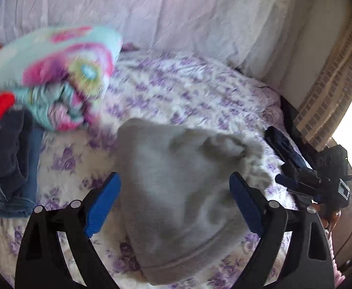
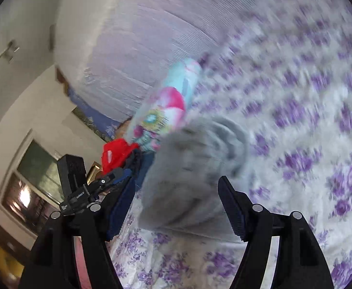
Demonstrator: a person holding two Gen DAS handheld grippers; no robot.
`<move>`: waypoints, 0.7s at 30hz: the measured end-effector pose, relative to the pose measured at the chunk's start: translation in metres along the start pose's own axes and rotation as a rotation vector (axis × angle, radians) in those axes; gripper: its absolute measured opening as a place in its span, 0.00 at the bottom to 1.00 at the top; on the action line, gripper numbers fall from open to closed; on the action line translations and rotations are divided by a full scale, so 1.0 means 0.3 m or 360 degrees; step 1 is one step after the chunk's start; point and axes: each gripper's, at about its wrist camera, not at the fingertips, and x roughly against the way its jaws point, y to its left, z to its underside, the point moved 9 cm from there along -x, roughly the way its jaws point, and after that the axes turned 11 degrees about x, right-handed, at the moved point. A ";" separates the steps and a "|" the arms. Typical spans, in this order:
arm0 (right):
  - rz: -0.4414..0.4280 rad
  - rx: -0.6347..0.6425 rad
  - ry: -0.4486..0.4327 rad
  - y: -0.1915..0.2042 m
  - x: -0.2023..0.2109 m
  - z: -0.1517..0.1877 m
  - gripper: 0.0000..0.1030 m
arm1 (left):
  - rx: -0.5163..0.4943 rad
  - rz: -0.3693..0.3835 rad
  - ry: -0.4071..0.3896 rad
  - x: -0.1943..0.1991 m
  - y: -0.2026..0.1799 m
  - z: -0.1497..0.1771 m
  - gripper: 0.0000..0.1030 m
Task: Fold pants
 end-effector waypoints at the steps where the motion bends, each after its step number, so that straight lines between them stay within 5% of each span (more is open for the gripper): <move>1: -0.0009 0.0085 -0.0031 0.047 -0.005 -0.020 0.71 | -0.0052 0.0007 0.0004 -0.005 -0.046 0.008 0.88; 4: -0.0027 0.0270 -0.0042 0.110 -0.077 -0.062 0.69 | -0.0118 0.0007 0.0087 -0.086 -0.114 0.060 0.88; 6: 0.0126 0.0267 0.0036 0.021 -0.180 -0.064 0.69 | -0.0098 -0.0013 0.0205 -0.178 -0.112 0.135 0.88; 9: 0.0333 0.0098 0.0215 -0.177 -0.281 0.025 0.53 | -0.0232 -0.0195 0.0235 -0.270 -0.085 0.211 0.88; 12: 0.0367 0.0149 0.0098 -0.106 -0.188 0.022 0.69 | -0.0357 -0.0309 0.0182 -0.209 -0.129 0.202 0.88; 15: 0.0514 0.0289 -0.0013 0.025 -0.071 0.034 0.82 | -0.0406 -0.0439 -0.0018 -0.078 -0.147 0.173 0.96; 21: 0.0940 0.0505 -0.0156 0.160 0.104 0.189 0.97 | -0.0257 -0.0592 -0.0127 0.095 -0.103 0.250 0.96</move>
